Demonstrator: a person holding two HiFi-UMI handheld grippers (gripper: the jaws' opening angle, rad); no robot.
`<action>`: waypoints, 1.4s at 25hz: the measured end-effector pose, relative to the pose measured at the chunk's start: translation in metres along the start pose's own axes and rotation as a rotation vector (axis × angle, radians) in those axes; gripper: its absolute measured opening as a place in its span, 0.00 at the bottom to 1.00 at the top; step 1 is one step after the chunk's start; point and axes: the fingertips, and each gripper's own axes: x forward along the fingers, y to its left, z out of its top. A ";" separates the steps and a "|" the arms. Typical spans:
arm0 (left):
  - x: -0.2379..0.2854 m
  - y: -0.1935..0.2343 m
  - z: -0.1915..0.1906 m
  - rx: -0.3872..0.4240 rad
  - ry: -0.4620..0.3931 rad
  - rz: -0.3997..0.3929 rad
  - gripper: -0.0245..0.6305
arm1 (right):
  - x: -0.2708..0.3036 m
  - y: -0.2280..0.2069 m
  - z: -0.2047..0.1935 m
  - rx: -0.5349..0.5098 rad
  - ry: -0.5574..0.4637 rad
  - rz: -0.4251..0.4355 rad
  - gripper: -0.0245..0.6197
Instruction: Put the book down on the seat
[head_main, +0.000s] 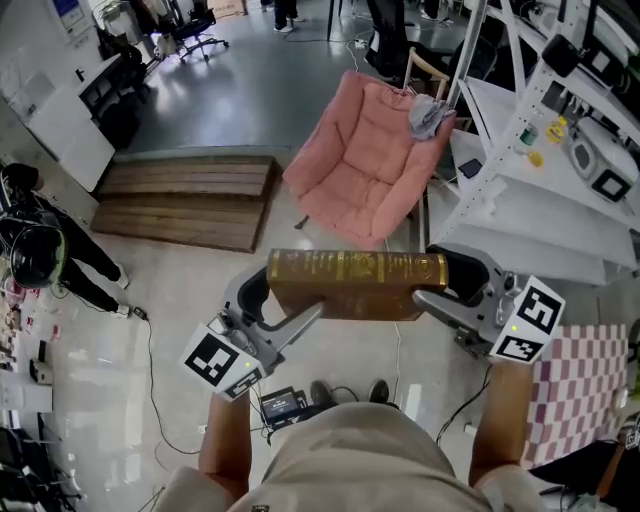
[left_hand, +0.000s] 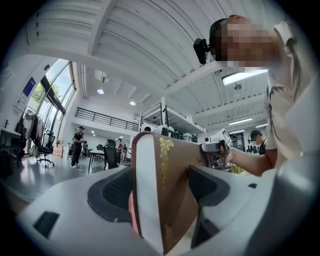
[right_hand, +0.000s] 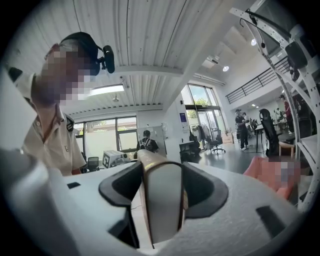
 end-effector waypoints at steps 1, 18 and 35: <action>-0.003 0.005 0.000 -0.002 -0.001 -0.004 0.54 | 0.005 0.001 0.000 0.002 0.001 -0.003 0.41; -0.032 0.067 0.004 -0.025 -0.029 -0.051 0.54 | 0.071 0.004 0.006 0.034 -0.014 -0.044 0.42; 0.029 0.120 -0.004 -0.019 0.010 0.121 0.54 | 0.103 -0.097 0.010 0.055 -0.013 0.130 0.42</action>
